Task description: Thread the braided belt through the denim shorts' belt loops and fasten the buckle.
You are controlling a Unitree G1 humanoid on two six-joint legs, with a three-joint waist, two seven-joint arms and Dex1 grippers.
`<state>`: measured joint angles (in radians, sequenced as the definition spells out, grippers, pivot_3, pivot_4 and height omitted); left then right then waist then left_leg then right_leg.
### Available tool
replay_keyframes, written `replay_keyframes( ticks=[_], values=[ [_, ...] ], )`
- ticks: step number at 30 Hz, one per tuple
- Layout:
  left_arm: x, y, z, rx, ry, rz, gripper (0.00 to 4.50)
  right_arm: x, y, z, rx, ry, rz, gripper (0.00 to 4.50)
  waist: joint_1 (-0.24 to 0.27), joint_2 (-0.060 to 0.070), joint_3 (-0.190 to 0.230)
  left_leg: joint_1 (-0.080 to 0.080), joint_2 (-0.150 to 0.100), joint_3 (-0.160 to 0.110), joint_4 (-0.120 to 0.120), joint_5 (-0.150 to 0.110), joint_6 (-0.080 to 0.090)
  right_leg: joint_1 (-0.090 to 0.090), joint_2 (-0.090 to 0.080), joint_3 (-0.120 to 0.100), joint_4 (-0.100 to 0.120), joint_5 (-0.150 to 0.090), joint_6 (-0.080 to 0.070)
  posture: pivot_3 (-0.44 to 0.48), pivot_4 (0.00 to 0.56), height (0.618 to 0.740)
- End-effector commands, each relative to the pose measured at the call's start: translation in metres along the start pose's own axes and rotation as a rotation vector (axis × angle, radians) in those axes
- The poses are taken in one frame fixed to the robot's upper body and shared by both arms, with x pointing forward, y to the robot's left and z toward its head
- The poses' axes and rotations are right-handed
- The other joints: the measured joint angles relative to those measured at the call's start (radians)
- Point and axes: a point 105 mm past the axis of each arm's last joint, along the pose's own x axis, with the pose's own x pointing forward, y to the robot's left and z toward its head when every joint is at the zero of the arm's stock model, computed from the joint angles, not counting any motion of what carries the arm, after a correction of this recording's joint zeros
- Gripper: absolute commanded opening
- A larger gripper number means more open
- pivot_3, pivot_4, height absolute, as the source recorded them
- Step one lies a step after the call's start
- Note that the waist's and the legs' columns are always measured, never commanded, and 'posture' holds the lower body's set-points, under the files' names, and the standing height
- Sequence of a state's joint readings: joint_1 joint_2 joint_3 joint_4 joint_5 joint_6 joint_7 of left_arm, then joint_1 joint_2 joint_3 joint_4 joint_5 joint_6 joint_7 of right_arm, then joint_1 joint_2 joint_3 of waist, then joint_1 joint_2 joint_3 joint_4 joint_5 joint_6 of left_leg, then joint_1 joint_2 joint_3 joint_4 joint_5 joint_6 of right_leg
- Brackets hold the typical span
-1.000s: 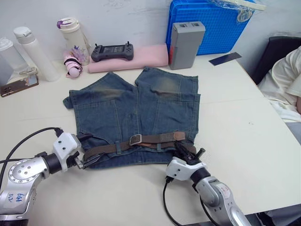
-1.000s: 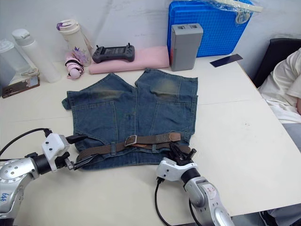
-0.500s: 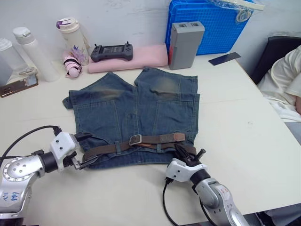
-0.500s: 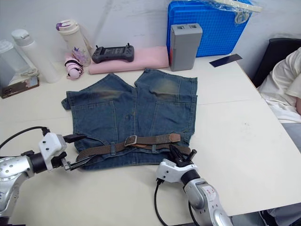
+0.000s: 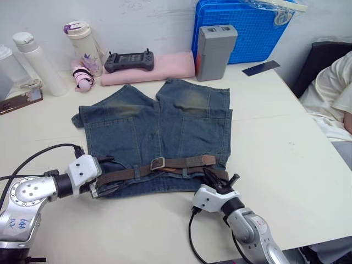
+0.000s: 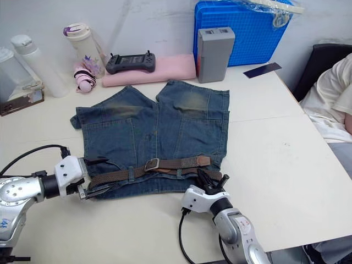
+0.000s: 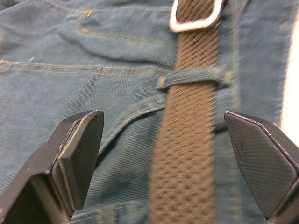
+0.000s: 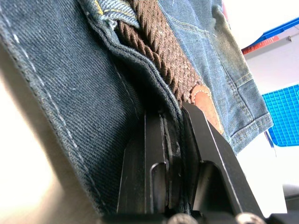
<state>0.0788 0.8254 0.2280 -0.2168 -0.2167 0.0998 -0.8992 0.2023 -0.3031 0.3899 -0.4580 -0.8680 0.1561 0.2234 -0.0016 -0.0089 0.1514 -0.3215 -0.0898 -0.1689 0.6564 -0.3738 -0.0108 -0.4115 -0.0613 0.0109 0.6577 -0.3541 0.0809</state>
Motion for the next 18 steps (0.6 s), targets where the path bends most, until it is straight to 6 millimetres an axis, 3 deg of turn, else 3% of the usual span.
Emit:
replay_keyframes(
  ticks=[1,7,11,16,18],
  values=[
    [0.0,0.007,0.001,0.012,0.0,0.039,4.5,-0.001,0.014,-0.008,0.009,0.038,0.059,0.05,0.001,0.0,0.0,0.0,0.0,0.0,0.0,0.0,0.0,0.0,0.0,0.0,0.0,0.0,0.0,0.0,0.15,0.727],
    [0.002,0.015,-0.002,0.044,0.026,0.084,4.5,0.001,0.013,-0.008,0.004,0.031,0.062,0.05,0.001,0.0,0.0,0.0,0.0,0.0,0.0,0.0,0.0,0.0,0.0,0.0,0.0,0.0,0.0,0.0,0.15,0.727],
    [0.007,0.011,0.007,0.078,-0.004,0.082,3.28,0.001,0.012,-0.009,0.003,0.032,0.064,0.0,0.0,0.0,0.0,0.0,0.0,0.0,0.0,0.0,0.0,0.0,0.0,0.0,0.0,0.0,0.0,0.0,0.15,0.727],
    [0.01,-0.008,0.003,0.174,0.044,0.052,1.14,0.002,0.014,-0.01,0.008,0.034,0.08,0.0,0.0,0.0,0.0,0.0,0.0,0.0,0.0,0.0,0.0,0.0,0.0,0.0,0.0,0.0,0.0,0.0,0.15,0.727],
    [0.009,-0.013,-0.013,0.197,0.114,0.076,1.14,0.003,0.014,-0.01,0.011,0.033,0.084,0.0,0.0,0.0,0.0,0.001,0.0,0.0,0.0,0.0,0.0,0.0,0.0,0.001,0.001,0.0,0.0,0.0,0.15,0.727]
  ],
)
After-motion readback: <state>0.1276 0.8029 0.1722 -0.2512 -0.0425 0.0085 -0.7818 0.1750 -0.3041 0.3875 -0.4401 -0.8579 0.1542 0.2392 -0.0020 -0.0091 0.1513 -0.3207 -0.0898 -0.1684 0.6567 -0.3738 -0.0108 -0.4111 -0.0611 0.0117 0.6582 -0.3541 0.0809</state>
